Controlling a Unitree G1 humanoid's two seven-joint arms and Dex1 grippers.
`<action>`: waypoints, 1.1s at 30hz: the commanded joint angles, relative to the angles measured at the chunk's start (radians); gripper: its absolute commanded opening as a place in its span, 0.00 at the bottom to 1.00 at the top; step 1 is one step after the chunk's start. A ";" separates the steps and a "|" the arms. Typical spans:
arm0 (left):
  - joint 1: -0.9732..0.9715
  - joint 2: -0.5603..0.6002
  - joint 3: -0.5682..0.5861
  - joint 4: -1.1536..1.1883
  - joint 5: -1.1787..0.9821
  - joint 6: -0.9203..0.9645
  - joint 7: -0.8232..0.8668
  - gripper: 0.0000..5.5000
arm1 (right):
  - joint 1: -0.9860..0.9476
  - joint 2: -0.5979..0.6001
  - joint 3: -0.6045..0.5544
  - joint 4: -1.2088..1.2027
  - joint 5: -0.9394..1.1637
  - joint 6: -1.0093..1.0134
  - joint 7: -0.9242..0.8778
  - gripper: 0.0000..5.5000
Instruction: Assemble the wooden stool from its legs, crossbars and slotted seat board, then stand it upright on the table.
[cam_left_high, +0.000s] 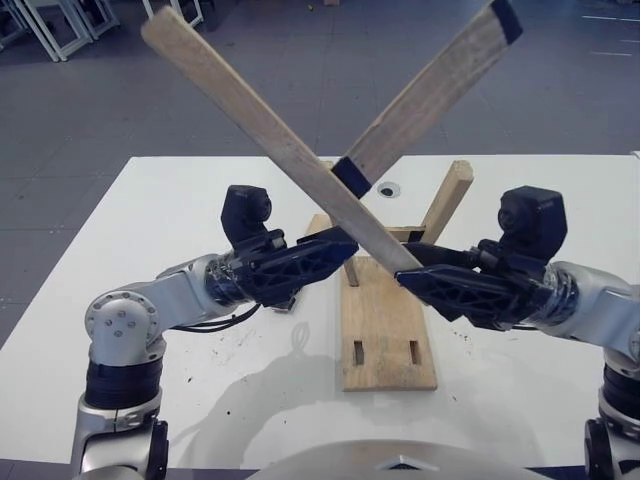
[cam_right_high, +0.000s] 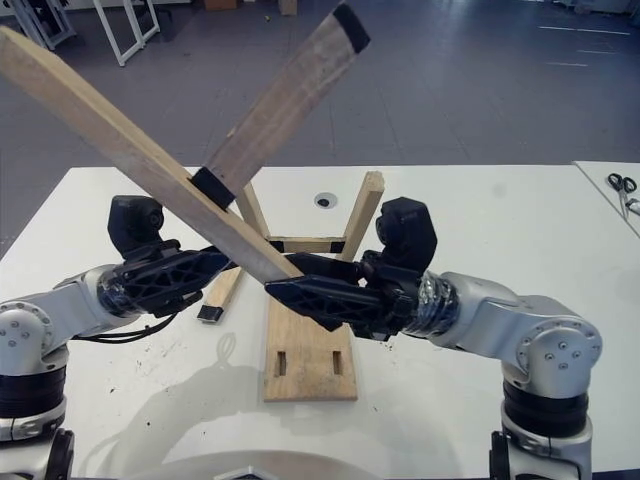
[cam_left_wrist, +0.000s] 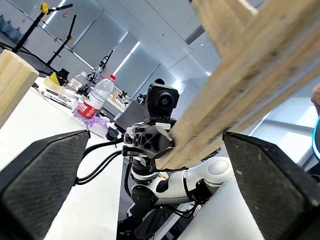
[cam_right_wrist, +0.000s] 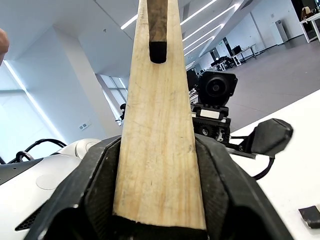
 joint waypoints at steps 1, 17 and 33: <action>-0.005 0.047 0.001 -0.016 -0.054 0.026 -0.027 0.89 | 0.010 -0.030 0.025 0.009 -0.064 -0.024 0.022 0.37; 0.000 0.116 -0.021 0.029 -0.138 0.048 -0.014 0.61 | 0.068 -0.076 0.147 -0.001 -0.361 -0.029 0.164 0.37; 0.147 0.068 0.078 -0.072 0.178 -0.140 0.021 0.37 | 0.224 -0.207 -0.167 0.123 -0.322 -0.054 0.155 0.64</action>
